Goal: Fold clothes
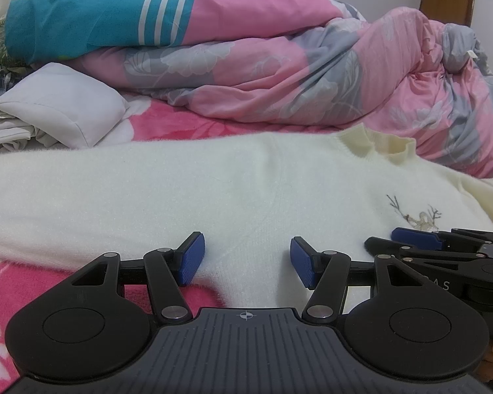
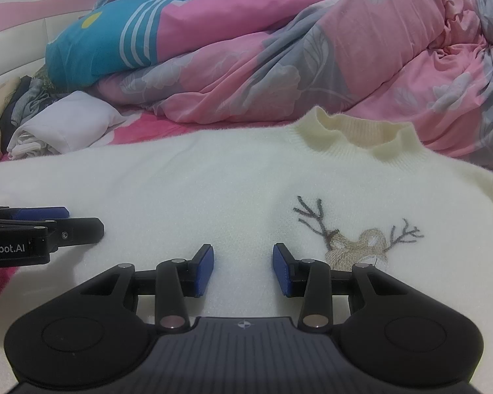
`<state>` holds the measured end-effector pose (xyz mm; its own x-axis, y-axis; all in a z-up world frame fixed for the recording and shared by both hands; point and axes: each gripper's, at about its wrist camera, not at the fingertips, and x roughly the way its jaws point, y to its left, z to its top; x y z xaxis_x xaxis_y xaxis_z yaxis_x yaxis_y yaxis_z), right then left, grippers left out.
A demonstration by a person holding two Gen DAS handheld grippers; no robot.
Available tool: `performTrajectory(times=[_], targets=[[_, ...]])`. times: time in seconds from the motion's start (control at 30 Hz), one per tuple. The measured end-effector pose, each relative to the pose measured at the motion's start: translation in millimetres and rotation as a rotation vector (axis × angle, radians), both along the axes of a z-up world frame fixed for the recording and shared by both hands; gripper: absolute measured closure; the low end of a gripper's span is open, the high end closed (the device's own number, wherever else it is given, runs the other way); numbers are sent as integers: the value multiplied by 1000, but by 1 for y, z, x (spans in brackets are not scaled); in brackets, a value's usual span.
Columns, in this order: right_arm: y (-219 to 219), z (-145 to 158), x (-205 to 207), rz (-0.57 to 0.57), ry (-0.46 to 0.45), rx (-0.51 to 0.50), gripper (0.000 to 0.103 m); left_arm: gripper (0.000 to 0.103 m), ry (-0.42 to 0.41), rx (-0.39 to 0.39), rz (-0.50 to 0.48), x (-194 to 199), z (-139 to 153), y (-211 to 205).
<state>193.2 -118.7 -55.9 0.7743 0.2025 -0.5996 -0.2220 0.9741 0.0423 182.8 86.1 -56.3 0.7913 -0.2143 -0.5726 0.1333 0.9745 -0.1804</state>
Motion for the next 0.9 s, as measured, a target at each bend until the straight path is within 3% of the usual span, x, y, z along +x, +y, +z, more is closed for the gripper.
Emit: performTrajectory(times=[0.77, 0.83, 0.9], targets=[[-3, 1, 3, 0, 14, 21, 61, 45, 10, -12, 4, 3, 1, 1], [-4, 10, 2, -22, 37, 40, 60, 45, 5, -15, 7, 2, 2, 2], [-13, 21, -10, -36, 48, 124, 52, 45, -3, -20, 17, 0, 4, 4]])
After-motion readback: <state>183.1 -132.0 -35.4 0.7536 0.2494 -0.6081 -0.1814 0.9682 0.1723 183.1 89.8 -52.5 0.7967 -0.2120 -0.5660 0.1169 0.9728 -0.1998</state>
